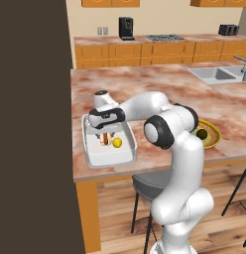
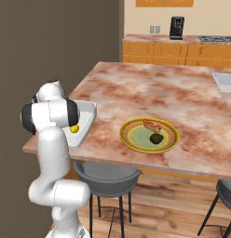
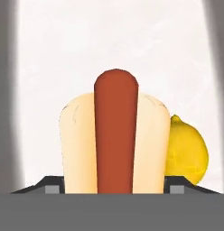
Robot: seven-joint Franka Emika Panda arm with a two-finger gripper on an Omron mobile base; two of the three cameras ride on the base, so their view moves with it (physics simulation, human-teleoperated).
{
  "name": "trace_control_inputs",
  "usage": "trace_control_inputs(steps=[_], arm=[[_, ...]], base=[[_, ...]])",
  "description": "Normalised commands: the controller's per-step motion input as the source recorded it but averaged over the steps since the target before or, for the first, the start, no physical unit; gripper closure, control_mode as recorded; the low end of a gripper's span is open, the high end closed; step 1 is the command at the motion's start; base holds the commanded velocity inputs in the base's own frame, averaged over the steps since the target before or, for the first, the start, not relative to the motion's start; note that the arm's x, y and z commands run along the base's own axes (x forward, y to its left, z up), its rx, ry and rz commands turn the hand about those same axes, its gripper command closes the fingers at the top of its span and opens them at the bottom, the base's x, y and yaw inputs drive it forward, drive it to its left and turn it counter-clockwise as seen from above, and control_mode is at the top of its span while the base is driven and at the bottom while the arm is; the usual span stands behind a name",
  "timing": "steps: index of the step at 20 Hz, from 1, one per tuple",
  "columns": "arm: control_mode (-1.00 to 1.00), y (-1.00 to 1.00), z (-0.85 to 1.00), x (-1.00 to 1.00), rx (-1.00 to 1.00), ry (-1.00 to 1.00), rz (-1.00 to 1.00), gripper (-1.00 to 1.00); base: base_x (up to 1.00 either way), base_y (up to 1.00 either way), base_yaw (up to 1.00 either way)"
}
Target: Place one cooked food and one vegetable from the large plate to each tupperware container.
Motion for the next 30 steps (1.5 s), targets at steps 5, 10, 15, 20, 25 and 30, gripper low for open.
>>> trace_control_inputs(steps=[5,10,15,20,25,30], arm=[[-1.0,-0.06,0.23,-0.16,0.0,0.01,0.0,-1.0],[-1.0,-0.19,0.57,-0.43,0.0,0.0,0.0,-1.0],[-1.0,-0.66,0.35,-0.81,0.0,-0.04,-0.03,-1.0],[-1.0,-1.0,0.42,-1.0,0.0,-0.22,-0.01,-1.0],[-1.0,-0.95,0.49,-0.98,0.02,-0.11,0.0,-1.0],[-1.0,-0.53,0.0,-0.65,0.04,0.0,0.0,-1.0]], base=[[0.0,0.0,0.0],[0.0,0.0,0.0],[0.0,0.0,0.0],[0.0,0.0,0.0],[0.0,0.0,0.0],[0.0,0.0,0.0]])
